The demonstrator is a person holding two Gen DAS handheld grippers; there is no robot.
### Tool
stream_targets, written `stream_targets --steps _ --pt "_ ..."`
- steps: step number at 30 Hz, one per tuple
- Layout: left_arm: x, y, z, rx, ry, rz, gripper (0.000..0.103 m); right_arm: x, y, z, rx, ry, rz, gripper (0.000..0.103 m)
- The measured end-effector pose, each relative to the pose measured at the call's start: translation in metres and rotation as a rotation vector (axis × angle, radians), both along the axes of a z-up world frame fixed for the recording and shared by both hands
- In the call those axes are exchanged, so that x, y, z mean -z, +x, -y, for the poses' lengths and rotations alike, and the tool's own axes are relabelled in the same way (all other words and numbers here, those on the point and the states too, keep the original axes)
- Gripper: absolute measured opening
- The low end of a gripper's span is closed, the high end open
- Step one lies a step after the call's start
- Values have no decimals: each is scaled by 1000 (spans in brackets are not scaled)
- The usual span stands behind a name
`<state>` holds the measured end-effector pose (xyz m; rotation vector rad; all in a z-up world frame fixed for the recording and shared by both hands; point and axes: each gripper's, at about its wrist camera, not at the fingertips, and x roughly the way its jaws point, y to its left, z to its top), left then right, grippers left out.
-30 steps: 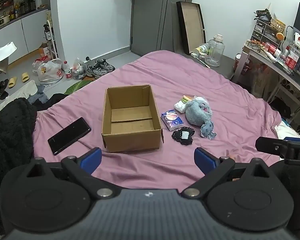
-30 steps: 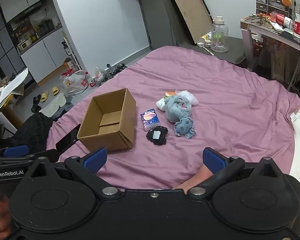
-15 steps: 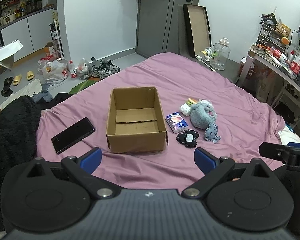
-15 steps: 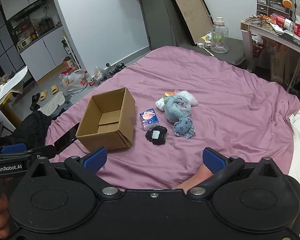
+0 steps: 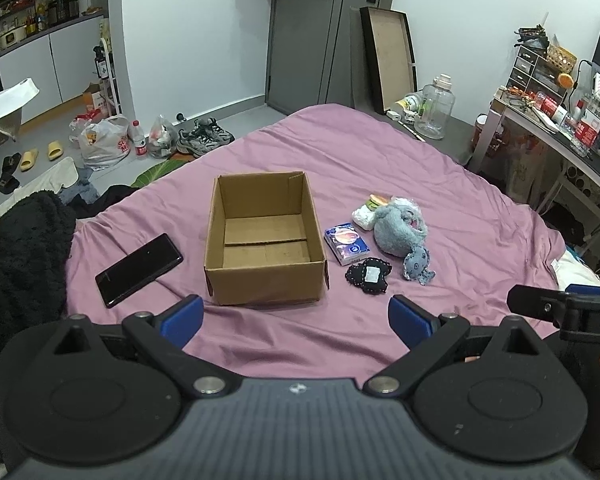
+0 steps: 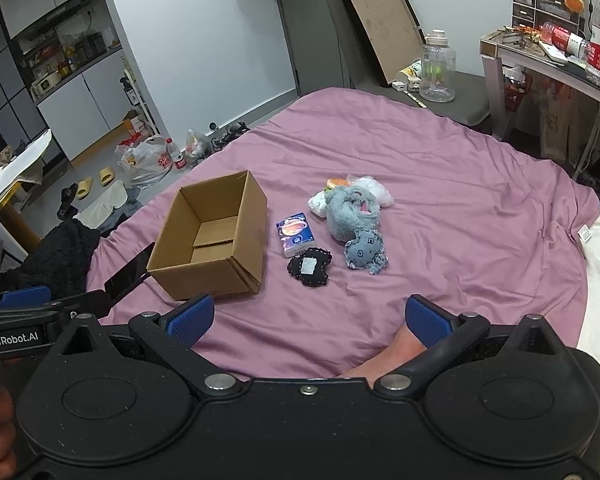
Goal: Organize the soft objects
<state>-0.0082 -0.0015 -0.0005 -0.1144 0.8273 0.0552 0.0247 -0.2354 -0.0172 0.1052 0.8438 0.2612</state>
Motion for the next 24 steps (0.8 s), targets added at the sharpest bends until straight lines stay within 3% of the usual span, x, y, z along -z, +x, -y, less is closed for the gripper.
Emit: stream_targets --steps 24 --pt "4 4 6 9 0 -6 98 7 6 4 -3 -3 -8 103"
